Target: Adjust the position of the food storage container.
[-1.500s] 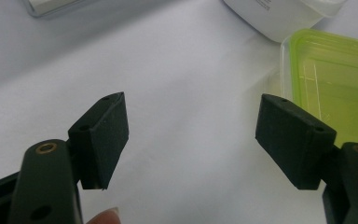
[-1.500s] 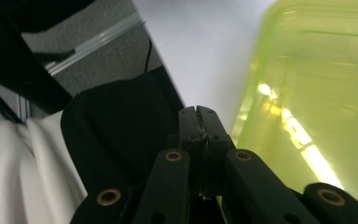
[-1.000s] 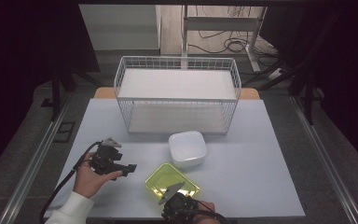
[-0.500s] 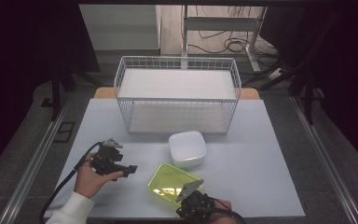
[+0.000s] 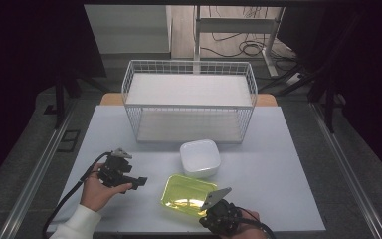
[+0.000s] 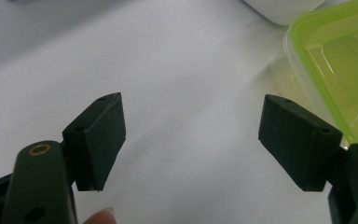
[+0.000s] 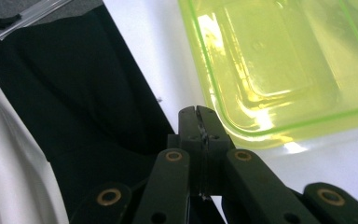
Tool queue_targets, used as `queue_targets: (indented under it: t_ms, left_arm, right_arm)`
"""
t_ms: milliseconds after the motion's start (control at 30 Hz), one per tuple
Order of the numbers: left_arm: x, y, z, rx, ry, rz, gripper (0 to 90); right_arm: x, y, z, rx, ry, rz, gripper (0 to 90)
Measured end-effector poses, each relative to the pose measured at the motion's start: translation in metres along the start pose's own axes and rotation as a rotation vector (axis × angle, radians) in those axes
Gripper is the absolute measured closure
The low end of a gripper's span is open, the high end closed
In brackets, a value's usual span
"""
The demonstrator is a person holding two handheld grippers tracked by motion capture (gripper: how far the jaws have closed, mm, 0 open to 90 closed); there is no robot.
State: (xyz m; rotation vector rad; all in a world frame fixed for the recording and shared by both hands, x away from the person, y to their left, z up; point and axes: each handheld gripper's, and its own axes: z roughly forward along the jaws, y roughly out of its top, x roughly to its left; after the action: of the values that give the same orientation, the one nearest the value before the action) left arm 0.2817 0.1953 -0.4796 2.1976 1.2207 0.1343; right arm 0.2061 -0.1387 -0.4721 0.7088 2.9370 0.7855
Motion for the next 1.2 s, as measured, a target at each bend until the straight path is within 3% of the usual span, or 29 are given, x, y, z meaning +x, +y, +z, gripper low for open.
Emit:
queue_targets:
  t_ms: [333, 633, 733, 800, 900, 933, 967, 1000, 1033, 1133, 1167, 1200]
  left_arm:
    - [0.0, 0.0, 0.001, 0.003, -0.002, 0.001, 22.6]
    - [0.0, 0.0, 0.0, -0.002, -0.003, -0.003, 22.5]
    - [-0.001, 0.0, -0.001, -0.01, -0.004, -0.011, 22.5]
    - [-0.001, 0.001, -0.004, -0.037, -0.024, -0.033, 22.9]
    - [-0.003, 0.001, -0.008, -0.074, -0.049, -0.056, 24.2]
    - [-0.003, 0.001, -0.008, -0.074, -0.049, -0.056, 24.3]
    - [-0.003, 0.002, -0.011, -0.097, -0.078, -0.077, 24.5]
    - [-0.003, 0.002, -0.011, -0.097, -0.078, -0.077, 24.5]
    - [-0.004, 0.002, -0.014, -0.123, -0.108, -0.096, 24.5]
    - [-0.007, 0.001, -0.017, -0.145, -0.113, -0.11, 24.5]
    - [-0.007, 0.001, -0.017, -0.145, -0.113, -0.11, 24.5]
    - [-0.008, 0.0, -0.016, -0.148, -0.113, -0.109, 24.6]
  right_arm:
    - [-0.012, -0.007, -0.006, -0.007, -0.022, 0.033, 89.0]
    - [-0.015, -0.009, -0.007, -0.009, -0.018, 0.043, 89.0]
    - [-0.015, -0.008, -0.012, -0.04, 0.003, 0.05, 89.0]
    - [-0.018, -0.007, -0.023, -0.089, -0.009, 0.061, 89.0]
    - [-0.029, -0.011, -0.035, -0.147, -0.036, 0.121, 88.8]
    - [-0.029, -0.011, -0.035, -0.147, -0.036, 0.121, 88.8]
    - [-0.038, -0.015, -0.042, -0.201, -0.063, 0.168, 83.9]
    - [-0.038, -0.015, -0.042, -0.201, -0.063, 0.168, 83.9]
    - [-0.045, -0.019, -0.045, -0.241, -0.087, 0.199, 72.6]
    - [-0.056, -0.025, -0.049, -0.3, -0.141, 0.28, 51.3]
    - [-0.056, -0.025, -0.049, -0.3, -0.141, 0.28, 51.3]
    - [-0.064, -0.029, -0.05, -0.326, -0.151, 0.333, 41.5]
